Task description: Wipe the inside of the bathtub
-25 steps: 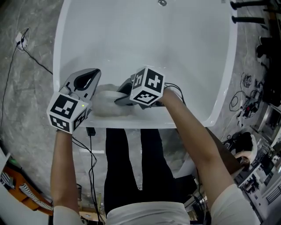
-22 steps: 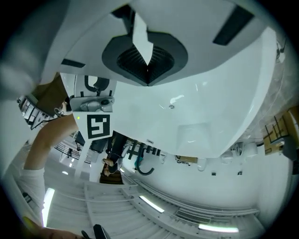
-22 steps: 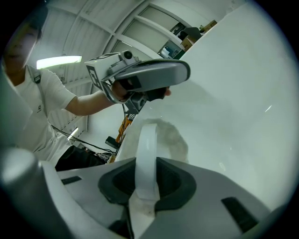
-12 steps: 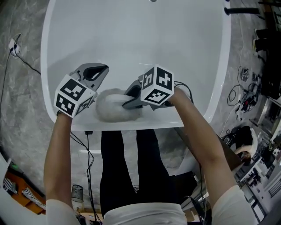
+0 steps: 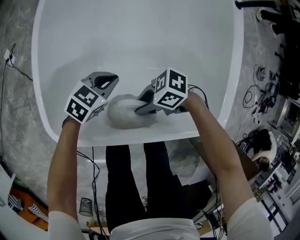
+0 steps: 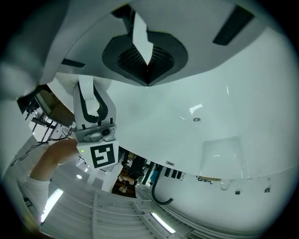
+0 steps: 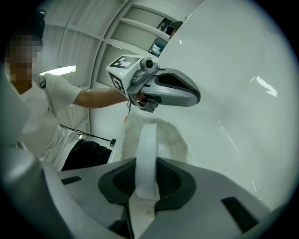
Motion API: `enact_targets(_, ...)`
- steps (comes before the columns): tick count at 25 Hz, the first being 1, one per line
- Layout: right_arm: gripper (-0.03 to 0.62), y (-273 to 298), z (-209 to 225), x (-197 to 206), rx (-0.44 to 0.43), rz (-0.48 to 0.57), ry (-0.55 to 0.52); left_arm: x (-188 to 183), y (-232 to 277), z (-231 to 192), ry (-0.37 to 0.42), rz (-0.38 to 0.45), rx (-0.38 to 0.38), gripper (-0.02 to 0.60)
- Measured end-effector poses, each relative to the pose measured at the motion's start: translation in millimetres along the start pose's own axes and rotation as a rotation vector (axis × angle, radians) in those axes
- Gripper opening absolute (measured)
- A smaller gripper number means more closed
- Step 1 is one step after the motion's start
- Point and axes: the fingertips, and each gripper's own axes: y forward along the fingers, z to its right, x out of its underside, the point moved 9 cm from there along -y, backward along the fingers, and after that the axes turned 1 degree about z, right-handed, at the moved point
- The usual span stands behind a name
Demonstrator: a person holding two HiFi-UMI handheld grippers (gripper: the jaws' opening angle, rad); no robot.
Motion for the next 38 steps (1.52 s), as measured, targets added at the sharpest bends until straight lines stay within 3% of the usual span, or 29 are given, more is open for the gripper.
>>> enact_targets(12, 0.094, 1.4, 57.6, 12.7, 0.024, 0.029, 0.016, 17.5, 43.3, -17.1, 0.023, -0.073, -0.013, 0.008)
enact_targets(17, 0.092, 3.8, 83.7, 16.7, 0.028, 0.024, 0.022, 20.9, 51.5, -27.6, -0.021, -0.043, -0.029, 0.008)
enact_targets(26, 0.092, 9.1, 133.0, 19.8, 0.047, 0.006, 0.038, 42.0, 72.6, -40.1, -0.007, -0.118, -0.045, 0.008)
enact_targets(38, 0.094, 22.9, 195.8, 23.1, 0.122, -0.019, 0.073, 57.4, 92.0, -56.3, -0.040, -0.122, -0.086, 0.008)
